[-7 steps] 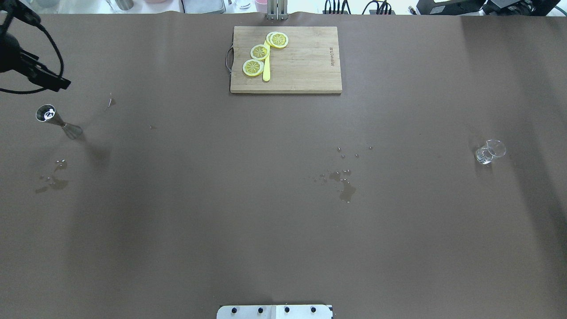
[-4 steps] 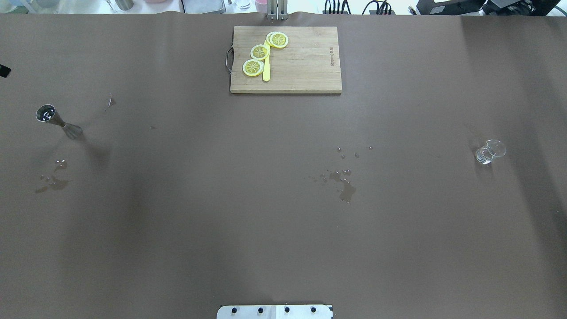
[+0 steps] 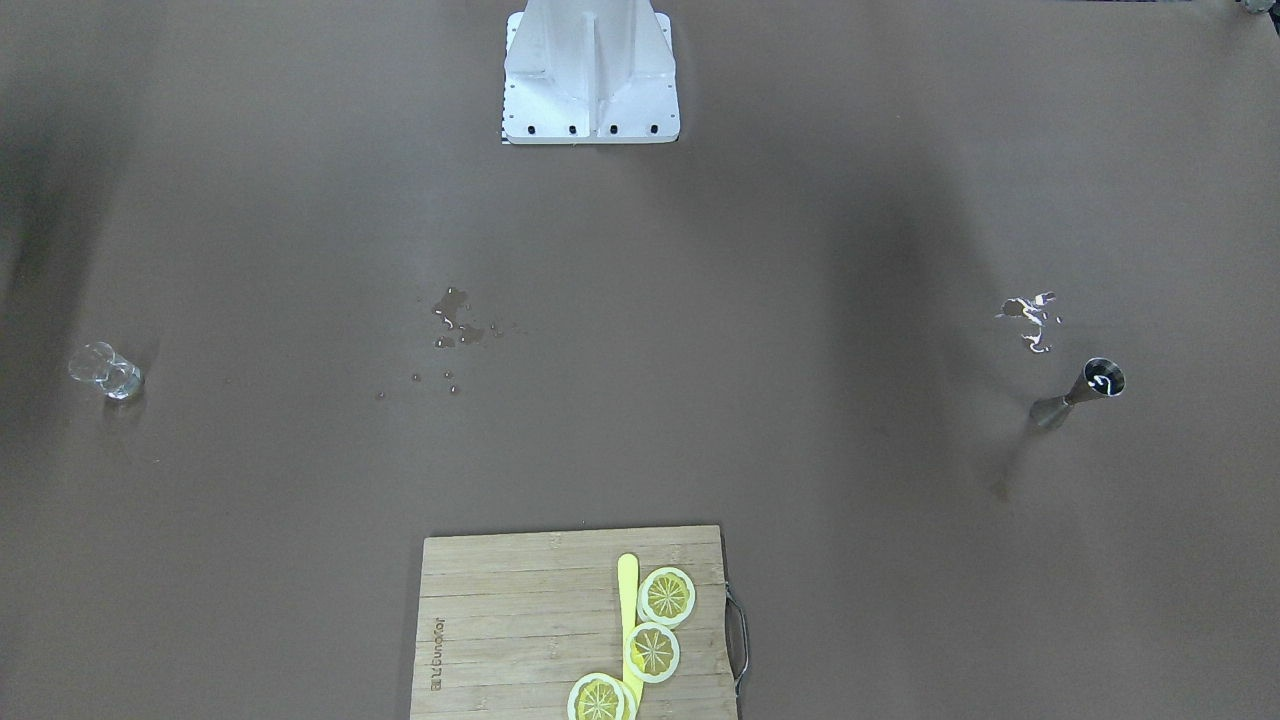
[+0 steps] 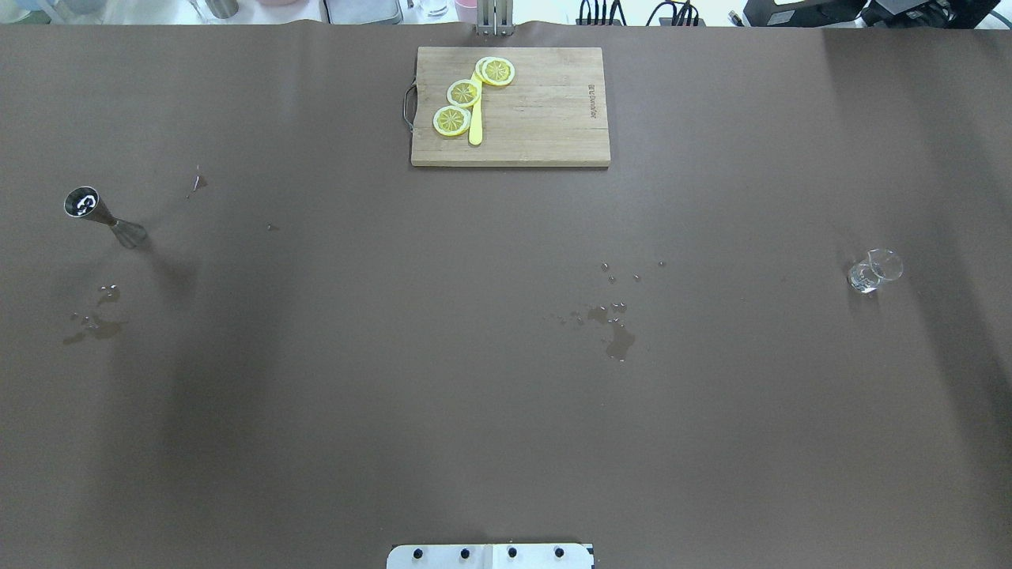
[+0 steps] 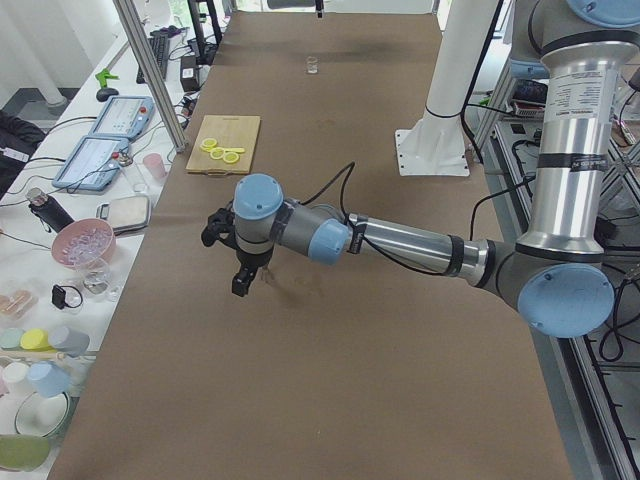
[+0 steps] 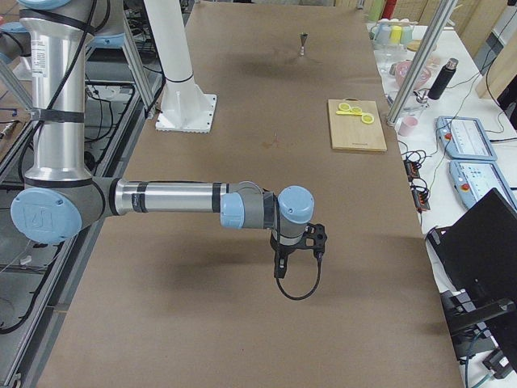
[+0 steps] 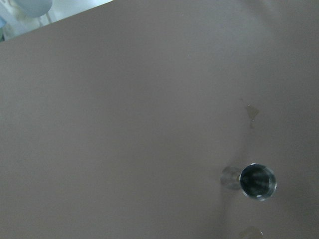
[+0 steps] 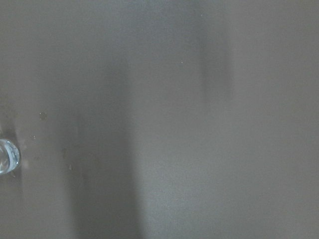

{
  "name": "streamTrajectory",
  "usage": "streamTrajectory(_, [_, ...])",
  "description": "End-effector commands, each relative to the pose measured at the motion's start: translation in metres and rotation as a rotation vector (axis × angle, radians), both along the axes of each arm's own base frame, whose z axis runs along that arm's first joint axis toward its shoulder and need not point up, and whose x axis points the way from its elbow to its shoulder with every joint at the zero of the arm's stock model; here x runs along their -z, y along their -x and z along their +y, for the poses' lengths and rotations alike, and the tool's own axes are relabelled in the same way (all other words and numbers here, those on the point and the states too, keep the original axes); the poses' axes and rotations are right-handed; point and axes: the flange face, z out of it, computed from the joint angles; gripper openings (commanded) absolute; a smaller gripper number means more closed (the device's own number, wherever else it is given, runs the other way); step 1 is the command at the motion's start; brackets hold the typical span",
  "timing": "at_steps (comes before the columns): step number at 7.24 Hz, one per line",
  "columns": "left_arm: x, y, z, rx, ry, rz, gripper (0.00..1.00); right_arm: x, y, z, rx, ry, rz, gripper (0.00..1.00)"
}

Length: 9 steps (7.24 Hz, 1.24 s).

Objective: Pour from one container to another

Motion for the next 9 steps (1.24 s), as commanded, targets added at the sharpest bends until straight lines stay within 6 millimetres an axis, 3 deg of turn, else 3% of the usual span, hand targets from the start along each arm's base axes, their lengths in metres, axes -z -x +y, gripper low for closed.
streamTrajectory(1, [-0.034,0.026,0.043,0.044,0.082,0.05,0.97,0.001,0.0,-0.001,0.0,-0.002,0.003,1.0])
streamTrajectory(3, [-0.067,0.032,0.073,0.061,0.173,0.036,0.98,0.001,0.0,-0.001,0.0,-0.003,0.002,1.0])
streamTrajectory(5, [-0.084,0.03,0.08,0.039,0.216,0.016,0.98,0.001,0.0,-0.001,0.0,-0.003,0.002,1.0])
streamTrajectory(7, [-0.103,0.043,0.086,-0.041,0.304,-0.152,0.98,0.001,0.0,-0.001,0.0,-0.003,0.0,1.0])
streamTrajectory(8, [-0.075,0.052,0.061,-0.079,0.295,-0.2,0.98,0.001,0.0,-0.001,0.0,-0.003,0.0,1.0])
streamTrajectory(9, [-0.066,0.052,0.054,-0.092,0.293,-0.183,0.98,0.001,0.0,-0.001,0.0,-0.003,0.0,1.0])
